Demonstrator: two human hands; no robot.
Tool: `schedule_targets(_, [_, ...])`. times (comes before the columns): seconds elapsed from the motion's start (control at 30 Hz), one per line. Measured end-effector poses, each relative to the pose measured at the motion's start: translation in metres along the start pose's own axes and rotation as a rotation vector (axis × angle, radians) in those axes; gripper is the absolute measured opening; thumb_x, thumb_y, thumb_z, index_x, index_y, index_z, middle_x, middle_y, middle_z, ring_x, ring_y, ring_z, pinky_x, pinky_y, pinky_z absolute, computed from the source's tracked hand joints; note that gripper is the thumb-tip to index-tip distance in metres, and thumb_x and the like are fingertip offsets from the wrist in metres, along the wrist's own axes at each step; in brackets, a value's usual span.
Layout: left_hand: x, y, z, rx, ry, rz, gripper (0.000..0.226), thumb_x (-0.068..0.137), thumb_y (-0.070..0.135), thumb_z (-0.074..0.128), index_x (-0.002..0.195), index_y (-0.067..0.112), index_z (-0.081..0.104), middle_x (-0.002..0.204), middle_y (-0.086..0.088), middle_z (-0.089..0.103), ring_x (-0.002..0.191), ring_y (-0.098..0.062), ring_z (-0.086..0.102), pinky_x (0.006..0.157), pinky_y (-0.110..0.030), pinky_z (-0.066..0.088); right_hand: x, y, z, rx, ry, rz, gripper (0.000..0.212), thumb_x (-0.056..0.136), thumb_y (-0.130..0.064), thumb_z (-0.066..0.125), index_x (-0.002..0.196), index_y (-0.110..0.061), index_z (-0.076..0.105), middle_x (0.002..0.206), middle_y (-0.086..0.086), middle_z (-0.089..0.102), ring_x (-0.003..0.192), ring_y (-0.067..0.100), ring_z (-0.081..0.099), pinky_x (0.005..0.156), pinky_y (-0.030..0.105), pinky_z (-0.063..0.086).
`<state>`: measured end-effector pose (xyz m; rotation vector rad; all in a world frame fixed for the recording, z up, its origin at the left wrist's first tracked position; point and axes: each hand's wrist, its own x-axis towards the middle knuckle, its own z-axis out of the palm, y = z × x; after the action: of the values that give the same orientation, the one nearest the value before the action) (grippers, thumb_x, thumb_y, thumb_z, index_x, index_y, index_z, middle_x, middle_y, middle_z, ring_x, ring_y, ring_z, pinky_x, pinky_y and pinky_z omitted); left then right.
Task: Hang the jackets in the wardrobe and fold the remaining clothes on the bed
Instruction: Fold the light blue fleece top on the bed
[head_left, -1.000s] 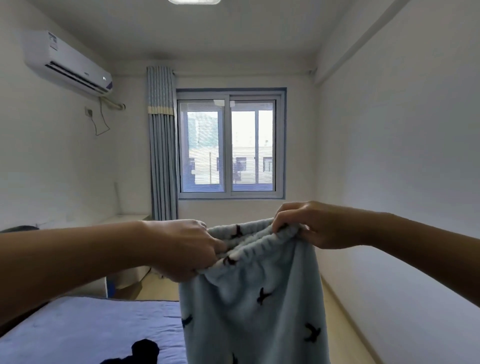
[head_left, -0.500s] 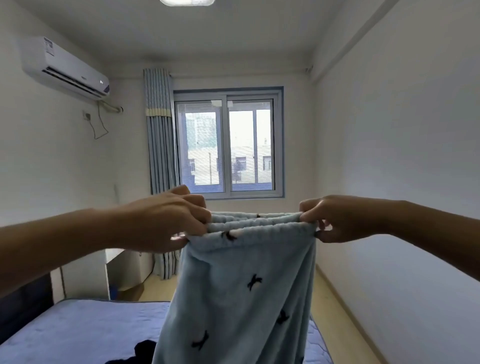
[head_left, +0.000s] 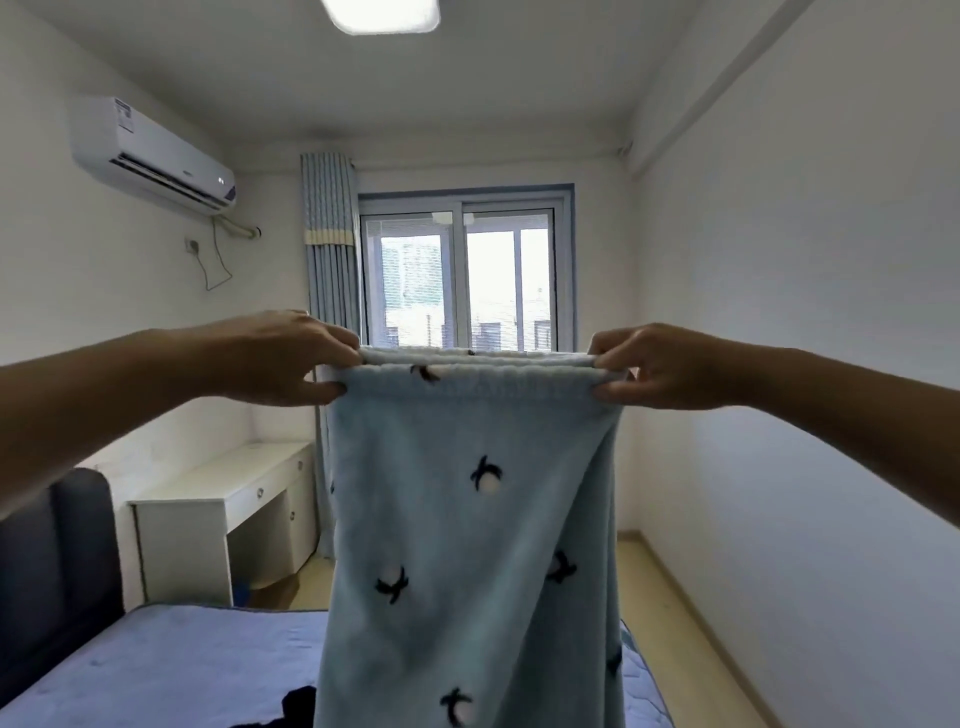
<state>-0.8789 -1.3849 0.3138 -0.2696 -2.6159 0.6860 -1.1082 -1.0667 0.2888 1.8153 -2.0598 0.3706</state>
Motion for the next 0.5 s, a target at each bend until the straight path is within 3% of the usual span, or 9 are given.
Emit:
schedule_targets(0.1, [0.005, 0.001, 0.000, -0.131, 0.132, -0.030, 0.018, 0.089, 0.016, 0.064, 0.107, 0.017, 0.064, 0.088, 0.017, 0.055, 0.069, 0.009, 0.050, 0.062, -0.008, 0.035, 0.001, 0.005, -0.010, 0.076, 0.080, 0.028, 0.018, 0.091, -0.022, 0.060, 0.083, -0.011, 0.071, 0.083, 0.003, 0.059, 0.075, 0.016, 0.055, 0.062, 0.013, 0.045])
schedule_targets(0.17, [0.007, 0.007, -0.001, -0.268, 0.207, -0.093, 0.026, 0.088, 0.014, 0.064, 0.111, 0.019, 0.052, 0.092, 0.006, 0.061, 0.077, 0.004, 0.055, 0.061, -0.009, 0.040, -0.002, 0.004, -0.020, 0.220, 0.141, 0.028, 0.028, 0.091, -0.026, 0.059, 0.085, -0.002, 0.071, 0.084, 0.012, 0.060, 0.076, 0.021, 0.059, 0.061, 0.020, 0.053])
schedule_targets(0.27, [0.014, 0.012, -0.007, -0.394, 0.372, -0.126, 0.036, 0.086, 0.014, 0.065, 0.113, 0.020, 0.043, 0.091, 0.008, 0.058, 0.082, -0.002, 0.059, 0.063, -0.013, 0.046, -0.006, 0.002, -0.028, 0.349, 0.322, -0.003, 0.039, 0.093, -0.030, 0.055, 0.081, 0.006, 0.066, 0.083, 0.016, 0.058, 0.075, 0.018, 0.061, 0.058, 0.023, 0.055])
schedule_targets(0.33, [0.019, 0.016, -0.007, -0.367, 0.237, -0.133, 0.030, 0.088, 0.016, 0.062, 0.112, 0.022, 0.046, 0.093, 0.009, 0.058, 0.080, -0.003, 0.057, 0.061, -0.012, 0.043, -0.010, 0.001, -0.023, 0.261, 0.184, 0.037, 0.030, 0.092, -0.025, 0.056, 0.082, 0.000, 0.069, 0.084, 0.013, 0.059, 0.075, 0.019, 0.061, 0.060, 0.028, 0.057])
schedule_targets(0.4, [0.021, 0.015, -0.002, -0.324, 0.082, -0.139, 0.022, 0.091, 0.018, 0.060, 0.109, 0.025, 0.050, 0.094, 0.006, 0.061, 0.079, -0.003, 0.056, 0.061, -0.011, 0.043, -0.013, 0.001, -0.020, 0.192, 0.039, 0.086, 0.018, 0.092, -0.019, 0.058, 0.079, -0.016, 0.070, 0.081, 0.009, 0.058, 0.074, 0.018, 0.059, 0.060, 0.033, 0.057])
schedule_targets(0.5, [0.027, 0.017, -0.002, -0.336, 0.125, -0.144, 0.015, 0.093, 0.018, 0.057, 0.106, 0.024, 0.052, 0.092, 0.001, 0.063, 0.078, -0.006, 0.057, 0.063, -0.012, 0.039, -0.014, 0.004, -0.028, 0.204, 0.148, 0.117, 0.017, 0.092, -0.022, 0.056, 0.081, -0.017, 0.069, 0.084, 0.011, 0.058, 0.076, 0.021, 0.060, 0.061, 0.032, 0.058])
